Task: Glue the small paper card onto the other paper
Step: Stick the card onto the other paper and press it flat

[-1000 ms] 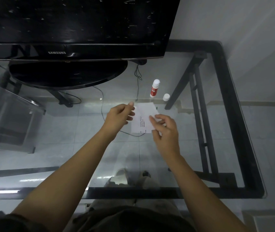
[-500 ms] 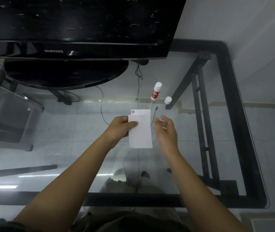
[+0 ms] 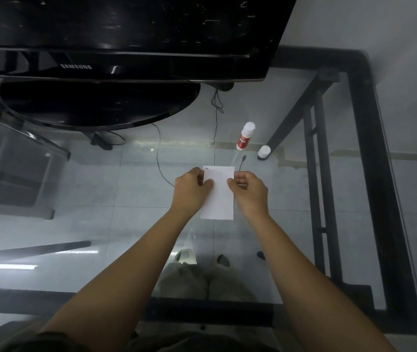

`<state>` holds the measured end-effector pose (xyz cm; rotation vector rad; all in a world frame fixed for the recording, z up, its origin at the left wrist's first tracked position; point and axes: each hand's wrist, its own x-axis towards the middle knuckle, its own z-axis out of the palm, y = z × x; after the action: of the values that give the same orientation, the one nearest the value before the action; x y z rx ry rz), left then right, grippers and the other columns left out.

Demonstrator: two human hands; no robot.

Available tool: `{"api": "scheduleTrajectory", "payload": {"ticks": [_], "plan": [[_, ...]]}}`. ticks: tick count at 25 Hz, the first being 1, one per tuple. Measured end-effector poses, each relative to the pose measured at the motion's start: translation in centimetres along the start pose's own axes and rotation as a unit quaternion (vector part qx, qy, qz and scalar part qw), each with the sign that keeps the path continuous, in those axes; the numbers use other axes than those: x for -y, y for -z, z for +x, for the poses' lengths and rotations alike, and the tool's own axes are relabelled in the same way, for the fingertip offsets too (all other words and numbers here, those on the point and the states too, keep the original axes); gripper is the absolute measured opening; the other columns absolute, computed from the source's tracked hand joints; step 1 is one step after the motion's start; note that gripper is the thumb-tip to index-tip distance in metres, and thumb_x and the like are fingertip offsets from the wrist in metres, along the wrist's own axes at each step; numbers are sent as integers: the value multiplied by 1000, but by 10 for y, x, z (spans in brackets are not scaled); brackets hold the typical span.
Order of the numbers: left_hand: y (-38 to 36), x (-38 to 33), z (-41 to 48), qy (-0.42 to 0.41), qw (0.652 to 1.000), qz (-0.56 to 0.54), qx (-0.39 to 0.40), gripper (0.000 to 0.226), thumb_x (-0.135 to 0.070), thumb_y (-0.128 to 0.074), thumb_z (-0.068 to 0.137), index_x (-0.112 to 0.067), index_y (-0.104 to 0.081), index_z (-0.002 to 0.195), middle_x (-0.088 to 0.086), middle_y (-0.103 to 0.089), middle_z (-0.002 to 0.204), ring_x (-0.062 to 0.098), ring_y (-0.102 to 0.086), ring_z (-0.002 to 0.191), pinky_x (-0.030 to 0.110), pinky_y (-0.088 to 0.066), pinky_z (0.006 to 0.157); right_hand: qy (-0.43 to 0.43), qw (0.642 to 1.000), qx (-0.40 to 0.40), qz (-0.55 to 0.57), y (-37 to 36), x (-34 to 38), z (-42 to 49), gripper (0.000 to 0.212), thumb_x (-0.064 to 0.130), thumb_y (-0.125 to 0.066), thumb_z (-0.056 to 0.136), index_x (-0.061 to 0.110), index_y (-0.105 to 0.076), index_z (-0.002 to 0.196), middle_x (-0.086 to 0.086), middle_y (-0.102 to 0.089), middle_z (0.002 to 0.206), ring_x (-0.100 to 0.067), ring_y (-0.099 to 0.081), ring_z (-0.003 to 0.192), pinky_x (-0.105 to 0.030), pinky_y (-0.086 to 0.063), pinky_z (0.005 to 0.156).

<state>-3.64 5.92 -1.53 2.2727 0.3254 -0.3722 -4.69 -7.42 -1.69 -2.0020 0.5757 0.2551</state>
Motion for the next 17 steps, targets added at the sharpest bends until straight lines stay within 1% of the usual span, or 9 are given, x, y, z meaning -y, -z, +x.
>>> {"api": "scheduleTrajectory", "payload": {"ticks": [3,7,9,11,13,17], "plan": [[-2,0,2,5,1000,6,-11,15,-21,-54,89,-7,-55,84,4,-57,77,17,-49,66,17,-33,51,-4,1000,-16,1,-1,0,2,18,22,-62,86,12,-62,101,6,-59,89,-6,-54,74,-6,-35,58],[-3,-2,7,31,999,1,-11,18,-25,-54,90,-8,-54,83,4,-57,78,19,-50,70,22,-35,59,-16,999,-45,10,-2,3,3,15,21,-62,86,11,-64,97,4,-61,87,-10,-55,75,-8,-35,58],[-3,-4,8,36,999,8,-9,19,-25,-54,90,-8,-52,81,5,-57,76,19,-50,68,22,-34,55,-18,998,-52,7,-3,4,4,15,21,-62,86,10,-64,96,1,-64,89,-10,-55,76,-13,-37,62],[-3,-4,10,42,999,10,-8,19,-23,-52,89,-7,-52,79,7,-56,74,20,-48,66,20,-34,49,-19,998,-58,4,-4,4,4,17,21,-62,86,8,-65,96,-2,-66,91,-11,-55,76,-15,-38,63],[-3,-4,11,44,999,10,-10,16,-20,-50,89,-7,-52,79,7,-56,73,19,-47,64,16,-33,49,-18,998,-65,2,-4,4,4,17,22,-62,86,8,-65,96,-3,-68,92,-11,-55,76,-14,-38,63],[-3,-4,12,47,999,19,-15,17,-20,-51,90,-9,-53,78,3,-55,72,15,-47,63,13,-31,49,-29,996,-83,4,-7,5,6,17,23,-63,86,8,-66,93,-6,-70,91,-11,-56,73,-20,-40,67]]}}
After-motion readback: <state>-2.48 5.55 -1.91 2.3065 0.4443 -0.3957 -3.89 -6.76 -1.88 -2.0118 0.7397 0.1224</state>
